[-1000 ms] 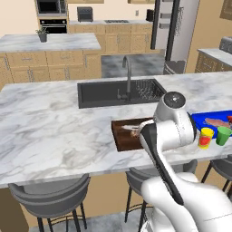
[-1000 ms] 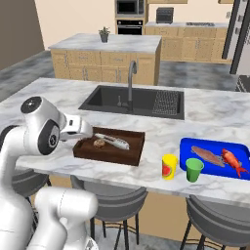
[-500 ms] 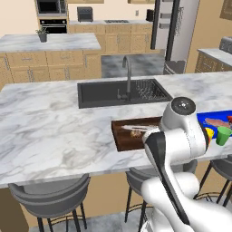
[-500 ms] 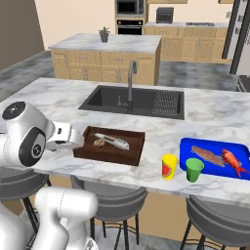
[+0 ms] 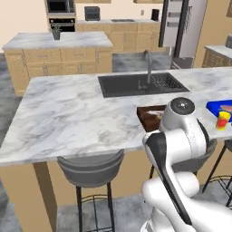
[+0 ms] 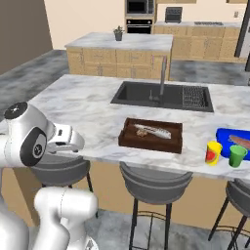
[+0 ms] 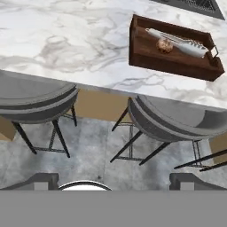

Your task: Gather the lemon and mushroom from the fridge and place them on a tray on the dining counter. Then gather the steak and fish from the fridge and place them on the other tray.

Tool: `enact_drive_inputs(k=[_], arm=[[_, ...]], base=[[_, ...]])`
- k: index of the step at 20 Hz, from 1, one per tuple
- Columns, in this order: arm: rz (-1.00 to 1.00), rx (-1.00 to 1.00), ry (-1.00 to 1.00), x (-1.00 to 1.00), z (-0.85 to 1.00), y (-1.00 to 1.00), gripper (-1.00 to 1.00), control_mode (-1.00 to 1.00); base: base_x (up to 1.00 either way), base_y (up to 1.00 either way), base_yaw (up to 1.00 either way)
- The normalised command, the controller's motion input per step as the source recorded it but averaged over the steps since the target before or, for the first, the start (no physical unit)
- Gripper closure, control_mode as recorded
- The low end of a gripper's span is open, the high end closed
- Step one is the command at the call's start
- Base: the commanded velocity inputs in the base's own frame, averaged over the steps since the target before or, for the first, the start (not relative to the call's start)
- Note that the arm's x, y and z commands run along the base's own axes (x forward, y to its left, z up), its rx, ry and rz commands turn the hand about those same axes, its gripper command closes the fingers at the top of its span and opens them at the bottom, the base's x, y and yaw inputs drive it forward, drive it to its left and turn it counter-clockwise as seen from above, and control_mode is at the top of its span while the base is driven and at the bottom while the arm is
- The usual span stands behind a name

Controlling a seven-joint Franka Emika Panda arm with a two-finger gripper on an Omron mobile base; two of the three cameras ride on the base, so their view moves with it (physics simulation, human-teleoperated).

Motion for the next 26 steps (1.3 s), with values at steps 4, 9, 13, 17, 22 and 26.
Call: enact_drive_inputs(k=[4,9,13,17,22,26], arm=[[0.0,0.0,0.0,0.0,0.0,0.0,-1.0,1.0],[0.0,0.0,0.0,0.0,0.0,0.0,-1.0,1.0],[0.0,0.0,0.0,0.0,0.0,0.0,-1.0,1.0],[0.0,0.0,0.0,0.0,0.0,0.0,-1.0,1.0],[0.0,0.0,0.0,0.0,0.0,0.0,-1.0,1.0],[0.0,0.0,0.0,0.0,0.0,0.0,-1.0,1.0]], base=[[-0.4,1.0,-0.07],[-0.23,1.0,-0.1],[-0.06,1.0,-0.11],[0.0,1.0,-0.13],[0.0,1.0,-0.16],[0.0,1.0,-0.26]])
